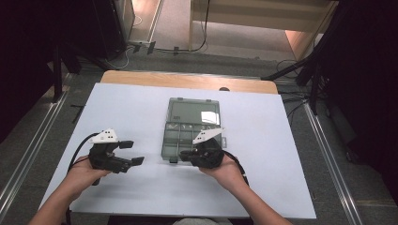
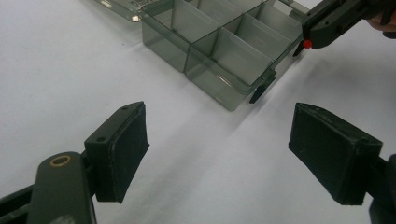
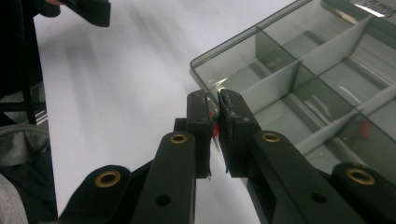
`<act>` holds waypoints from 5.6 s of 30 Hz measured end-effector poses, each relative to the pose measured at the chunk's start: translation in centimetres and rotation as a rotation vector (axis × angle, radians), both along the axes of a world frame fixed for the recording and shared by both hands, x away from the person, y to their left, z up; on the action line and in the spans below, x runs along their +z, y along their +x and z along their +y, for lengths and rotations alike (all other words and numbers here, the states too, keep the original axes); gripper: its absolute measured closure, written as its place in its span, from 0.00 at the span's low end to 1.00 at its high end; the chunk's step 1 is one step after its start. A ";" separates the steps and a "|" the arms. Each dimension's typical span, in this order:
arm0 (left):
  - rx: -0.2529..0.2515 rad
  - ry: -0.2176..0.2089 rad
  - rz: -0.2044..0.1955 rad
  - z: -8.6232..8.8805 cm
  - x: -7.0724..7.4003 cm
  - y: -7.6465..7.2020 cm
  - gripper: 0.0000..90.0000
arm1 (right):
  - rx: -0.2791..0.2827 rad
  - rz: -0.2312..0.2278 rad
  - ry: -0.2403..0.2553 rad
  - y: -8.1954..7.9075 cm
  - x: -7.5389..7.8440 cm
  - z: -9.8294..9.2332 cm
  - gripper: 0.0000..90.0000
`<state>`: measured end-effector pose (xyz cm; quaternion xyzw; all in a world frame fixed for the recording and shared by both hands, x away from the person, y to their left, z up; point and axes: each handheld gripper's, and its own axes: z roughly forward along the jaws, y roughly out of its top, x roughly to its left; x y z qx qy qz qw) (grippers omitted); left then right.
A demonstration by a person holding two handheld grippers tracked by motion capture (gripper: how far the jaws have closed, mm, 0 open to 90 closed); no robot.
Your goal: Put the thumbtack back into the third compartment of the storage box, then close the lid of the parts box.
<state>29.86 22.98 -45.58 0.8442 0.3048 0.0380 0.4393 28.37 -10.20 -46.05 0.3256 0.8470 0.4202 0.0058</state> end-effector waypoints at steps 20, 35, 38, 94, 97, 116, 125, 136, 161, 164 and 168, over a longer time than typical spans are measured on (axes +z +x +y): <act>0.007 -0.001 0.003 -0.2 -0.3 -0.4 0.21 | -0.068 -0.008 -0.006 2.2 0.6 -1.9 0.94; 0.025 -0.006 0.003 0.4 -0.4 -0.5 0.21 | -0.140 -0.014 -0.028 4.4 0.1 -3.2 0.94; 0.029 -0.007 0.000 0.4 -0.3 -0.5 0.21 | -0.160 -0.009 -0.032 4.7 0.0 -3.6 0.93; 0.055 -0.035 -0.005 0.6 0.3 -0.2 0.21 | -0.215 -0.048 0.065 6.3 -0.5 -4.8 0.33; 0.057 -0.031 -0.003 0.7 0.3 -0.1 0.22 | -0.222 -0.059 0.059 6.2 -0.3 -5.0 0.33; 0.045 -0.038 -0.007 0.1 0.3 0.6 0.22 | -0.255 -0.047 0.093 5.2 0.1 -7.2 0.30; 0.049 -0.047 0.016 -0.5 0.7 1.1 0.22 | -0.274 -0.051 0.086 4.7 0.2 -8.0 0.30; 0.059 -0.075 0.033 -1.6 0.9 1.9 0.22 | -0.299 -0.054 0.075 4.4 0.2 -8.9 0.30; 0.080 -0.070 0.046 -5.2 1.3 5.6 0.22 | -0.350 -0.045 0.055 5.7 0.4 -10.1 0.31; 0.088 -0.060 0.042 -5.3 1.4 6.2 0.22 | -0.350 -0.043 0.055 6.1 0.5 -10.0 0.31; 0.097 -0.047 0.048 -5.5 1.5 7.0 0.22 | -0.358 -0.043 0.040 6.7 0.6 -10.0 0.32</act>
